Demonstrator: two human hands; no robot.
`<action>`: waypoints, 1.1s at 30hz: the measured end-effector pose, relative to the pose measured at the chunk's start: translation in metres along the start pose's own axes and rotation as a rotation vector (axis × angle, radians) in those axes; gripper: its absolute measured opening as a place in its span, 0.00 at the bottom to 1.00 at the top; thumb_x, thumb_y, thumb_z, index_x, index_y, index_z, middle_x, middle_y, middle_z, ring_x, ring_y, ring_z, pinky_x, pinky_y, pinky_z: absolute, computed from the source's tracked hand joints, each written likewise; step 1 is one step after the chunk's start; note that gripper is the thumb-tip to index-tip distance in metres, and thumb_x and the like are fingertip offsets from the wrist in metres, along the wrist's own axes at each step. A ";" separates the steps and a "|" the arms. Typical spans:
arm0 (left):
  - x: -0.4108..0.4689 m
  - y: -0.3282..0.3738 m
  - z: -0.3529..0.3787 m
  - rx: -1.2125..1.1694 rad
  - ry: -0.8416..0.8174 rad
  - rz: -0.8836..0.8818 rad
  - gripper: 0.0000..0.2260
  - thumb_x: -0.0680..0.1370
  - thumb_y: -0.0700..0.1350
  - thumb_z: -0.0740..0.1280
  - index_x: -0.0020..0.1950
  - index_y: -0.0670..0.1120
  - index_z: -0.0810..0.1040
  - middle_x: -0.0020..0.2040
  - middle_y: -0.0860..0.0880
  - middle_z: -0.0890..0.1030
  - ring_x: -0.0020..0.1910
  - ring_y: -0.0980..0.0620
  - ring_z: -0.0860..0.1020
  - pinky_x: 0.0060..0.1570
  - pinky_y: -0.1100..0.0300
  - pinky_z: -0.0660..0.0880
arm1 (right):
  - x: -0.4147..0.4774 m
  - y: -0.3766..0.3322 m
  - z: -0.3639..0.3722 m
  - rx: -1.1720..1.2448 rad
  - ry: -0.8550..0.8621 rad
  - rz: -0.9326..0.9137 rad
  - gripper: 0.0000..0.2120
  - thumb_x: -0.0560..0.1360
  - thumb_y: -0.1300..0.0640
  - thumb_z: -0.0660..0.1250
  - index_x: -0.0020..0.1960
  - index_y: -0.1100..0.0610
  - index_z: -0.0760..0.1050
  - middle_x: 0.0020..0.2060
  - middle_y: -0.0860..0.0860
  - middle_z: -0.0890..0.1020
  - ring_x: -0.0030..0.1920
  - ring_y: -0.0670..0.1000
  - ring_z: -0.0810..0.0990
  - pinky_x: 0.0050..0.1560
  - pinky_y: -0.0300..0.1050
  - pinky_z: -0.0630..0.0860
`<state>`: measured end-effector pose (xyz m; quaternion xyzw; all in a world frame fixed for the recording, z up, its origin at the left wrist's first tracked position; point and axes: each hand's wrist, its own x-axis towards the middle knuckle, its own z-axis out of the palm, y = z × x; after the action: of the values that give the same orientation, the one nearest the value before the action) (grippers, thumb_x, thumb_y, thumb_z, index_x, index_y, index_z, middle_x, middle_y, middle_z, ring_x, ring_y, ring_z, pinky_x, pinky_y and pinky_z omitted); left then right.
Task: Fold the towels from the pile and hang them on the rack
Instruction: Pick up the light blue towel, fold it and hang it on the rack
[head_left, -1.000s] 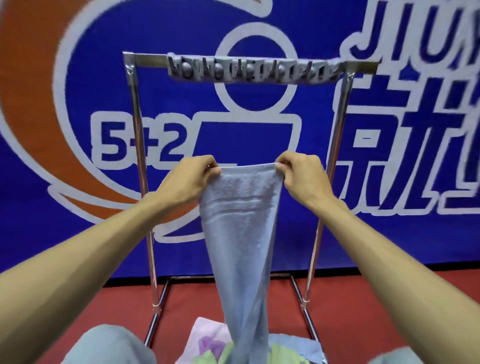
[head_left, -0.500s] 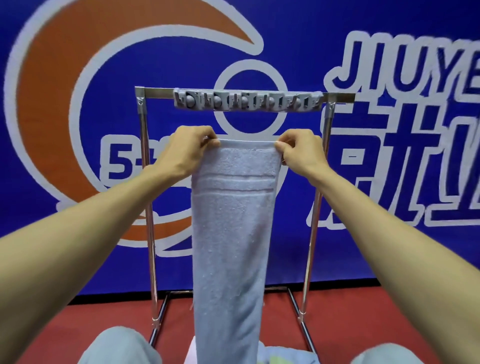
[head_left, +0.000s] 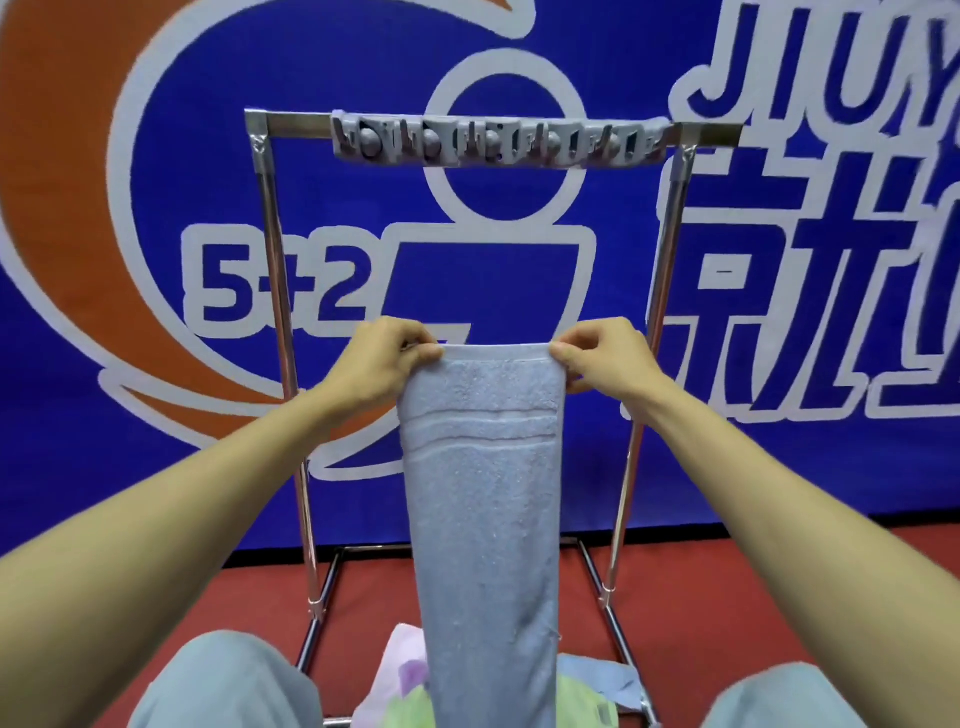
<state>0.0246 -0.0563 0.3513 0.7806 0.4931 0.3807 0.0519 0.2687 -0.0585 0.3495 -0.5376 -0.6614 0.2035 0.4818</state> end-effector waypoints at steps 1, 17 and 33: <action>-0.004 -0.010 0.013 -0.013 -0.023 -0.030 0.09 0.79 0.46 0.65 0.51 0.42 0.82 0.46 0.48 0.82 0.47 0.52 0.78 0.44 0.63 0.74 | -0.001 0.015 0.007 0.020 -0.022 0.038 0.06 0.76 0.60 0.67 0.43 0.57 0.82 0.38 0.51 0.82 0.38 0.48 0.82 0.35 0.39 0.81; -0.079 -0.124 0.206 -0.444 -0.110 -0.622 0.08 0.77 0.46 0.67 0.42 0.44 0.81 0.35 0.51 0.79 0.32 0.54 0.73 0.34 0.59 0.72 | -0.039 0.217 0.120 0.225 -0.160 0.452 0.04 0.73 0.63 0.71 0.40 0.58 0.81 0.32 0.54 0.81 0.36 0.51 0.81 0.42 0.49 0.82; -0.086 -0.102 0.235 -0.808 -0.133 -0.889 0.06 0.80 0.39 0.62 0.47 0.38 0.77 0.40 0.41 0.74 0.31 0.48 0.73 0.25 0.64 0.75 | -0.051 0.209 0.138 0.104 -0.258 0.347 0.03 0.71 0.60 0.74 0.42 0.60 0.82 0.29 0.53 0.83 0.35 0.55 0.85 0.45 0.49 0.83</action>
<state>0.0830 -0.0047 0.0926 0.4405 0.5842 0.4298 0.5291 0.2560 0.0002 0.1013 -0.5872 -0.6037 0.3843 0.3783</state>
